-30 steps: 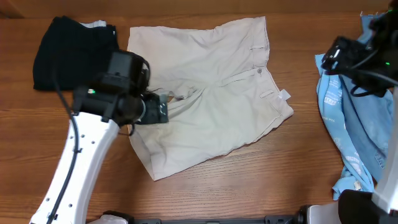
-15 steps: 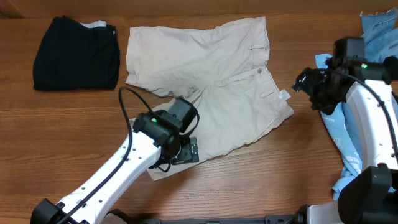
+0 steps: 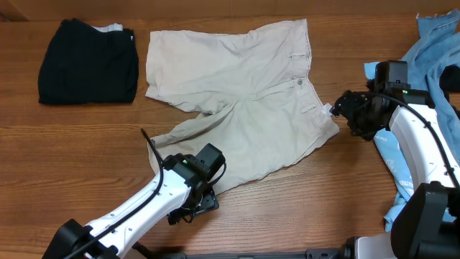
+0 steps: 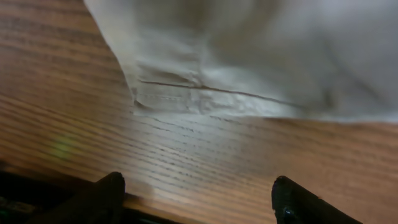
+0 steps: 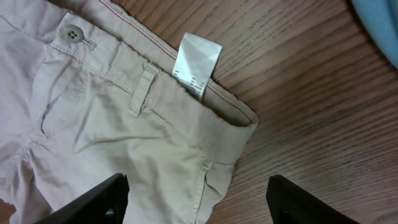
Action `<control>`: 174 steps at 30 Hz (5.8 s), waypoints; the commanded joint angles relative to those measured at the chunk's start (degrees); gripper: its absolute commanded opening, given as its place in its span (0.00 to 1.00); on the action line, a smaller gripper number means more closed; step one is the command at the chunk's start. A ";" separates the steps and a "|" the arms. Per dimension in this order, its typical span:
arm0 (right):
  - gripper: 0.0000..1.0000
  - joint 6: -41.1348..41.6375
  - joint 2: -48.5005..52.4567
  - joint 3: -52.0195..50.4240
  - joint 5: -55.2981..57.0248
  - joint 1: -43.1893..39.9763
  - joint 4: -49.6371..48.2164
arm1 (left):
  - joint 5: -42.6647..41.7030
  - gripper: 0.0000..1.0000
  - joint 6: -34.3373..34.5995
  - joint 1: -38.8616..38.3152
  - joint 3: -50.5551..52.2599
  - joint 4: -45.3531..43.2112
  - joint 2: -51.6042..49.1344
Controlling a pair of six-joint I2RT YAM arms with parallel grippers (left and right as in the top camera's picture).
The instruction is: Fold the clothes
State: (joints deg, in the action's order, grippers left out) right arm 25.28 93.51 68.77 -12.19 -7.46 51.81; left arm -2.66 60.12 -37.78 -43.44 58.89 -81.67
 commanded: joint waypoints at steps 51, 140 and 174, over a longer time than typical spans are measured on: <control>0.67 2.03 5.62 -12.92 -0.15 1.70 -13.75 | 9.22 0.04 3.34 -0.07 12.15 -18.32 -1.20; 1.00 -0.04 7.37 -1.05 6.27 -4.11 -43.67 | 27.87 1.00 -41.00 13.88 -31.71 -60.65 -25.29; 0.04 -23.87 13.16 5.42 -5.46 16.72 -18.47 | 0.74 1.00 -39.58 32.74 -62.97 -6.38 -22.45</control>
State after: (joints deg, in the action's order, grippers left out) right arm 2.66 105.60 73.91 -17.26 8.82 34.26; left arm -0.62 21.02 -4.95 -105.14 52.38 -106.17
